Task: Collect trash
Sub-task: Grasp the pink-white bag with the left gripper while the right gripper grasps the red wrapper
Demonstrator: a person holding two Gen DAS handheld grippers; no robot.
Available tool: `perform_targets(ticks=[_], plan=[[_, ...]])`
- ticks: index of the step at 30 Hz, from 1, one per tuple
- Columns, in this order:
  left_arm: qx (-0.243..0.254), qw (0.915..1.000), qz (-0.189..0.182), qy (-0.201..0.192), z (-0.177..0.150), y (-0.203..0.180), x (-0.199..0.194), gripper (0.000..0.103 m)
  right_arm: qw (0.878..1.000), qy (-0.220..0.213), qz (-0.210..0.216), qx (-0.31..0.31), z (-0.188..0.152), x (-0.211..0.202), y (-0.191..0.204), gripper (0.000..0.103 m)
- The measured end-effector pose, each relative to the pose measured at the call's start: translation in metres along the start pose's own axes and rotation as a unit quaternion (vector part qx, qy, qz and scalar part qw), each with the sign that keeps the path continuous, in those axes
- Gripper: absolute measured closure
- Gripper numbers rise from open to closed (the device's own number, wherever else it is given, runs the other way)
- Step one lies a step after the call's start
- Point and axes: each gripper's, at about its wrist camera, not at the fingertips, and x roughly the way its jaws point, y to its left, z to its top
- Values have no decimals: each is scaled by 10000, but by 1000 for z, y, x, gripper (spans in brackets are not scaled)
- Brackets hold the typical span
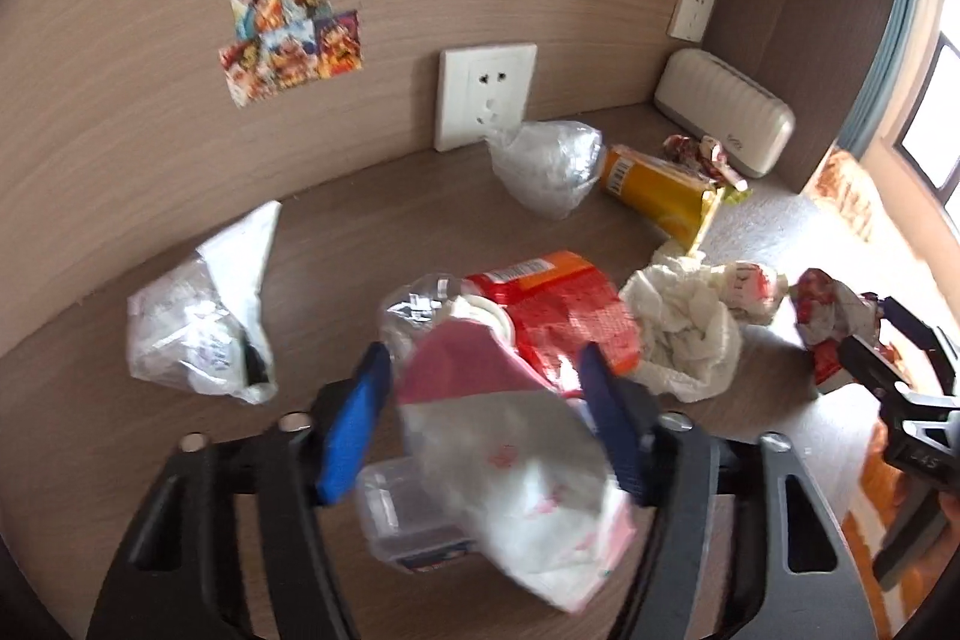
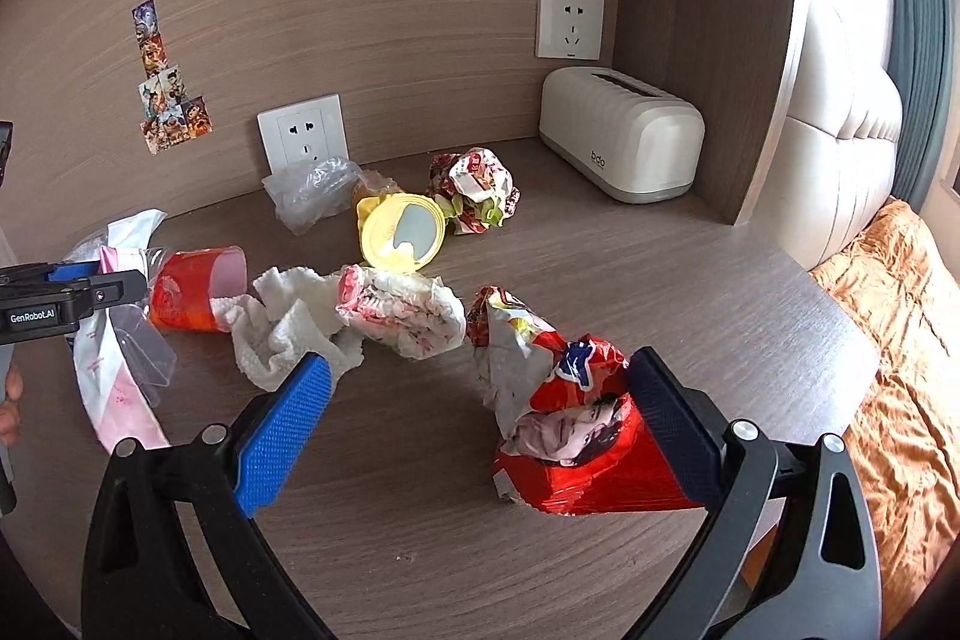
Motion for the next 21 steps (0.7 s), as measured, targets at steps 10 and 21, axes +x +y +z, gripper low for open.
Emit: perform_targets(ticks=[10, 21], plan=[[225, 9994, -206, -177, 0, -3, -7, 55, 9997, 232, 10, 2, -4, 17, -3, 14], [462, 9986, -159, -215, -1, -7, -11, 56, 9985, -20, -455, -309, 4, 26, -4, 3]])
